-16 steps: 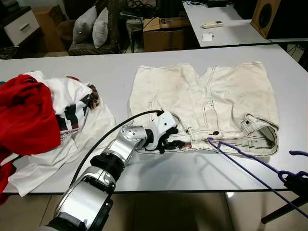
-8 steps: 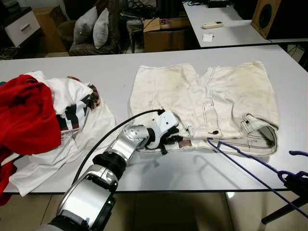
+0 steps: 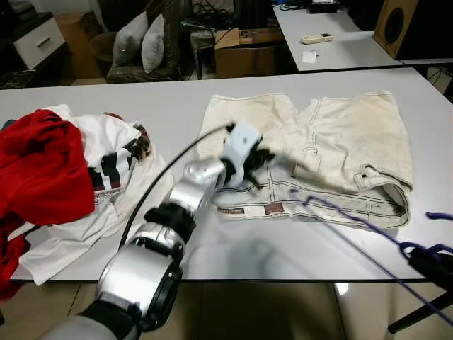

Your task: Hang hanger

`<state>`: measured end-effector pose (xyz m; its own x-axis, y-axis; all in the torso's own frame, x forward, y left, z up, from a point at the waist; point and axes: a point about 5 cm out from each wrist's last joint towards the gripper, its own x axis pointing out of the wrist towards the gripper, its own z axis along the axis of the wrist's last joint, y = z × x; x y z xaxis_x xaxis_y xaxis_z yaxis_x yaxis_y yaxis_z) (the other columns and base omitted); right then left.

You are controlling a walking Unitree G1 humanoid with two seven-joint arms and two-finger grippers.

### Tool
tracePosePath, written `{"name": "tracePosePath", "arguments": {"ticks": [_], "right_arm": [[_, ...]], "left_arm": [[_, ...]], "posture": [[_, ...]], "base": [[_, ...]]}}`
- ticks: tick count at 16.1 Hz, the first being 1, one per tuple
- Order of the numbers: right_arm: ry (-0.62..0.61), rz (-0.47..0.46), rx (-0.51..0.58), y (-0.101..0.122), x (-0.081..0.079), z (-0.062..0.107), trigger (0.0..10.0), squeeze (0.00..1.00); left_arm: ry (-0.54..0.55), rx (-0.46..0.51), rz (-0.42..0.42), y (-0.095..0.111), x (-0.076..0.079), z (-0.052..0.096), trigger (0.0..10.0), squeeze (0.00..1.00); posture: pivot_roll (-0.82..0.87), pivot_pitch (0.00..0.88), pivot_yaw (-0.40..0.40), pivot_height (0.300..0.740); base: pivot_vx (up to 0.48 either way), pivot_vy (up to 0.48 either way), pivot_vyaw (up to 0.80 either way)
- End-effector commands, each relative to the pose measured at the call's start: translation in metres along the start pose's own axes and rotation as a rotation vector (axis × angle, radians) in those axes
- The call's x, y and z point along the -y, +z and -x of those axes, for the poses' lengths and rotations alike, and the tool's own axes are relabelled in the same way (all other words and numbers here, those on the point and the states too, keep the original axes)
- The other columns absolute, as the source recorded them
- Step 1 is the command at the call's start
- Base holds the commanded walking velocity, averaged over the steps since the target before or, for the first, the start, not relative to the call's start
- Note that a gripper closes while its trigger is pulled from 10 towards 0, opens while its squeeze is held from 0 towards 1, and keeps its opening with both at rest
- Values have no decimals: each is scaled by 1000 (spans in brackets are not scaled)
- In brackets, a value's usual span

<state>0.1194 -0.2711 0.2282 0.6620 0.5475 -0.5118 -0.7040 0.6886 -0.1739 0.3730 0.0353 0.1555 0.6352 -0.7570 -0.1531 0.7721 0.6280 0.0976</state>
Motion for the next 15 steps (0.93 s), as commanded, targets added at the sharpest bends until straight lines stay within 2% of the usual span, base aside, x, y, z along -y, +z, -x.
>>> {"name": "tracePosePath", "arguments": {"ticks": [1, 2, 4, 5, 7, 9, 13, 15], "right_arm": [[21, -16, -1, -1, -6, -6, 10000, 0], [27, -25, -3, -2, -7, -8, 10000, 0], [5, -129, -2, -15, -12, -27, 10000, 0], [-8, -155, -2, -19, -12, -30, 10000, 0], [-126, -303, 17, -34, -5, -37, 10000, 0], [-193, -457, 56, -44, -4, -45, 10000, 0], [-323, -707, 171, -46, -2, -65, 10000, 0], [-337, -810, 259, -37, -3, -78, 10000, 0]], "left_arm": [[12, 46, -7, 12, -5, 0, 0, 0], [8, 52, -11, 15, -5, 0, 0, 0], [4, 128, -16, 34, -7, 0, 0, 0], [3, 145, -18, 38, -8, 1, 0, 0], [-2, 195, -28, 53, -10, 3, 0, 0], [-4, 230, -32, 63, -10, 4, 0, 0], [-8, 232, -37, 65, -9, 5, 0, 0], [-15, 217, -43, 62, -7, 5, 0, 0]], "posture": [[-141, 19, 85, 740], [-140, 19, 84, 740], [-132, 18, 75, 740], [-132, 18, 75, 740], [-126, 18, 75, 740], [-121, 18, 83, 740], [-120, 12, 105, 740], [-117, 5, 117, 740]], "base": [[0, 0, 0], [0, 0, 0], [0, 0, 0], [0, 0, 0], [0, 0, 0], [0, 0, 0], [0, 0, 0], [0, 0, 0]]}}
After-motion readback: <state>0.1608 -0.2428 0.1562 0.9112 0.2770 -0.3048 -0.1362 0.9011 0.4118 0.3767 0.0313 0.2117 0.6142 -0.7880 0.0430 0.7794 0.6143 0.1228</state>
